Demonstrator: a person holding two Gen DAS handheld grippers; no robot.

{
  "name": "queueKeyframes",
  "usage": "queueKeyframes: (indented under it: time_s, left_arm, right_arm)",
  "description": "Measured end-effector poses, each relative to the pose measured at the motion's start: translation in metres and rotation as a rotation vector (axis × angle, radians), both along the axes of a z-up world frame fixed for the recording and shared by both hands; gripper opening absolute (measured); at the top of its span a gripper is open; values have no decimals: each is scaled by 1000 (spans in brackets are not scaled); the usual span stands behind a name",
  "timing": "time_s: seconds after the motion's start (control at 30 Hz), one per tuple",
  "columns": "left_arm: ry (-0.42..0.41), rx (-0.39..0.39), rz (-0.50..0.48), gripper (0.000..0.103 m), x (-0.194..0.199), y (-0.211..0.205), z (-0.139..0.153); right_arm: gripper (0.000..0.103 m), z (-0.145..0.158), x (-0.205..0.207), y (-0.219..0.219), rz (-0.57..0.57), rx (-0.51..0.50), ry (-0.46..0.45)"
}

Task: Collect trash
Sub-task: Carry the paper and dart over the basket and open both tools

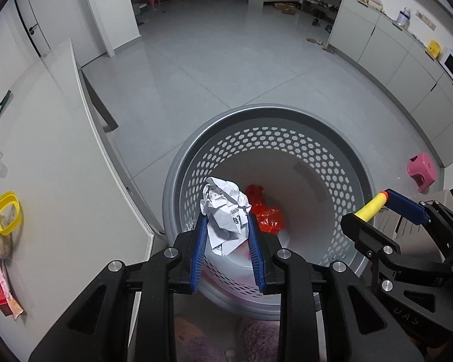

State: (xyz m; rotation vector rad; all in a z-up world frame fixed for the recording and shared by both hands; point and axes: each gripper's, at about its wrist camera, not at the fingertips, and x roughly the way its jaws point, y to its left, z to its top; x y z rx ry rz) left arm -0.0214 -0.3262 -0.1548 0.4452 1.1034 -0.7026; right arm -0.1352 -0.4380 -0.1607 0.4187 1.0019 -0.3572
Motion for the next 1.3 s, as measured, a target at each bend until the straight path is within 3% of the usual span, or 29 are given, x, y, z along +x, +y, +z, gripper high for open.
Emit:
queueKeyframes:
  time_s: [0.33, 0.43, 0.5, 1.03, 1.3]
  left_arm:
    - [-7, 2, 24, 32, -1, -1, 4]
    - [-13, 1, 28, 44, -2, 0, 5]
    - [-20, -3, 34, 61, -3, 1, 7]
    - [-33, -24, 64, 63, 1, 12, 22]
    - [-68, -56, 88, 68, 7, 21, 43]
  right_arm:
    - [69, -3, 2, -7, -6, 2, 15]
    - [75, 0, 0, -9, -18, -3, 6]
    - [76, 2, -1, -11, -31, -6, -1]
    - [76, 10, 2, -10, -25, -9, -2]
    - [76, 25, 6, -10, -21, -24, -24]
